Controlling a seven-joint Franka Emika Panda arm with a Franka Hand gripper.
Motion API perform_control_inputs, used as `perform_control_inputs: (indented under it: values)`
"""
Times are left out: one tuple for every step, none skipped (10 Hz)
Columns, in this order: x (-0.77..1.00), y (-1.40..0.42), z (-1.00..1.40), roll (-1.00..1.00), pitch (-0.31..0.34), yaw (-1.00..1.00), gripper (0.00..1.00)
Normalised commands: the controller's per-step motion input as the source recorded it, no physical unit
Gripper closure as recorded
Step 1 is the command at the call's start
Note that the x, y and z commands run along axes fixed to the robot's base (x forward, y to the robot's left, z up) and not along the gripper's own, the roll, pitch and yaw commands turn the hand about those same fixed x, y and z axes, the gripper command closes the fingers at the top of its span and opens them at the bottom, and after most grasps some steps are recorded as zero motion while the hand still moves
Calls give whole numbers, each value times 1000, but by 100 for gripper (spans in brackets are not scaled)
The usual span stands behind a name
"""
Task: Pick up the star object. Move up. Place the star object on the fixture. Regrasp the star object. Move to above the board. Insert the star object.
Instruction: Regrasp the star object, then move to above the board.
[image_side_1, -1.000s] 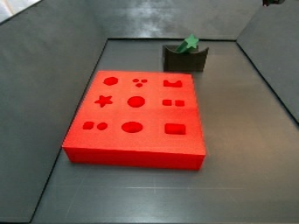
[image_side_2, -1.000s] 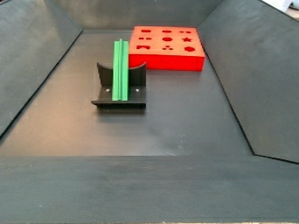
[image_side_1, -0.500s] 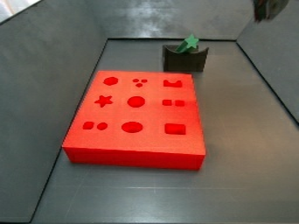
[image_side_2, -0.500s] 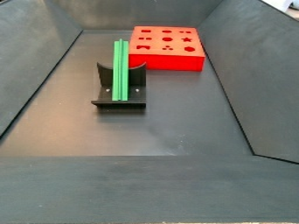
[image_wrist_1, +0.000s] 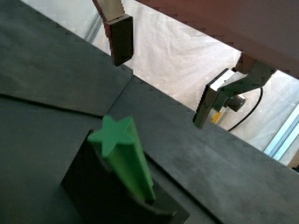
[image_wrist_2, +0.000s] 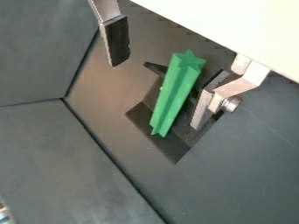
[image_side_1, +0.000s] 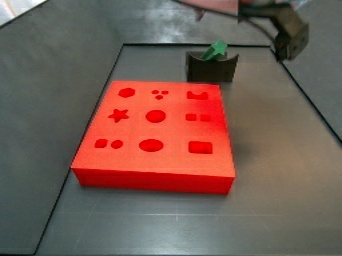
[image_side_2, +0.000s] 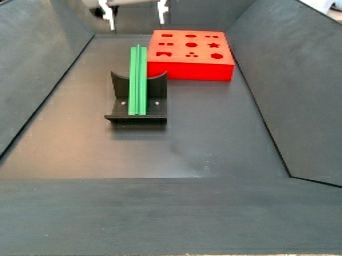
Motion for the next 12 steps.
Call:
perform_control_inputs:
  values:
    - [111,19,-1000,79,-93,73,0]
    - [115,15,-1000,80,-90,48,0]
    - [122,10,-1000,81,-88,31,0]
    - [122,4,-917,86,-70,6,0]
    - [113,1,-762,84,-54,-8,0]
    - [98,-2,-558,79,-30,-15,0]
    - [90,-3,-409,80,-15,-12,0]
    - [84,-5,-223,74,1,-5,0]
    - [0,0,0,0,0,0,100]
    - [109,-141,1000,0,6,235,100]
    - [107,-141,1000,-5,6,227,100]
    - [104,-134,1000,0,4,187,100]
